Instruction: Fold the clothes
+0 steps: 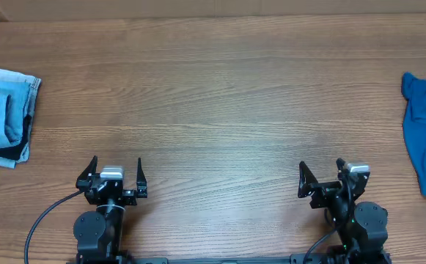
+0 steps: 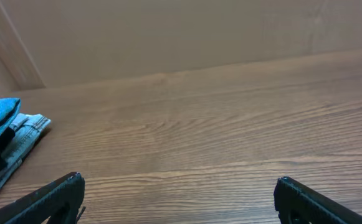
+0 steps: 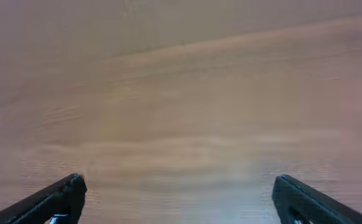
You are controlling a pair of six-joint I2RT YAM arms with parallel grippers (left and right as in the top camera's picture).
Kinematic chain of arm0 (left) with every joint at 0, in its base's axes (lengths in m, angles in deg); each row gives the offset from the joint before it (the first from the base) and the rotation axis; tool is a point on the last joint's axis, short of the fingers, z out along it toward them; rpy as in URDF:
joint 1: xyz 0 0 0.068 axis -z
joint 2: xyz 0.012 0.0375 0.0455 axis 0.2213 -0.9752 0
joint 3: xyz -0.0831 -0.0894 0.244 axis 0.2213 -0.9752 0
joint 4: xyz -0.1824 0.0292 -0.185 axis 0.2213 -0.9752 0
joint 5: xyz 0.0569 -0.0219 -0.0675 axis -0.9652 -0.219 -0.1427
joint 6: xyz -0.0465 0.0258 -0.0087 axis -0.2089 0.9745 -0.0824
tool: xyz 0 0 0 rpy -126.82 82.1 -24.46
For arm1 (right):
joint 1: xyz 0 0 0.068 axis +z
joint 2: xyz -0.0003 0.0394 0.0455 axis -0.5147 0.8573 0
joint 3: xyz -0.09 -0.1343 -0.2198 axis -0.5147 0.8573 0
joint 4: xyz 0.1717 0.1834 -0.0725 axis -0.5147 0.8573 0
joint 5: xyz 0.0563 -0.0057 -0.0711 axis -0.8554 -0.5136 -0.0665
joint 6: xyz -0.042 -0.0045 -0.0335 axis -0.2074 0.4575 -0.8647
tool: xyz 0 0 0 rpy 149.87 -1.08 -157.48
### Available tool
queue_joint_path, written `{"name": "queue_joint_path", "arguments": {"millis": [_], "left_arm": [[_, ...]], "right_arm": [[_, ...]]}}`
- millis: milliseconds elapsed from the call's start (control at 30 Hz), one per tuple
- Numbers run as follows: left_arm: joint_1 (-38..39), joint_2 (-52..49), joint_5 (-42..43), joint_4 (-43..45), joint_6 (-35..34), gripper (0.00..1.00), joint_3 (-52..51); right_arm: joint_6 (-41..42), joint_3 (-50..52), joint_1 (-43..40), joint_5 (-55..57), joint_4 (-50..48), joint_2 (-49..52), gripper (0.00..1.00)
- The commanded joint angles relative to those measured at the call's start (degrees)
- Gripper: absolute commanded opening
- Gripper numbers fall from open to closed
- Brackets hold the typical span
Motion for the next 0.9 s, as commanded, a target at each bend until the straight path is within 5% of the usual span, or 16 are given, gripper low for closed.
{"name": "queue_joint_path", "arguments": {"millis": [0, 200, 467, 600, 867], "left_arm": [[0.13, 0.55, -0.28, 0.22, -0.61, 1.00, -0.44], [0.13, 0.55, 5.64, 0.48, -12.96, 1.00, -0.44], [0.15, -1.51, 15.58, -10.10, -21.42, 1.00, 9.11], [0.13, -9.46, 11.04, -13.90, -20.92, 1.00, 22.40], [0.15, -42.18, 9.97, -24.22, -20.04, 1.00, 49.99]], "right_arm": [[0.04, 0.22, 0.17, -1.01, -2.47, -0.68, 1.00], [0.28, 0.22, 0.17, -19.89, -5.62, -0.68, 1.00], [9.09, -1.36, 0.17, -15.80, -5.60, 2.93, 1.00], [10.62, -9.73, 0.17, -10.93, -4.85, 13.88, 1.00], [10.16, -43.54, 0.17, -6.43, 12.81, 53.86, 1.00]]}}
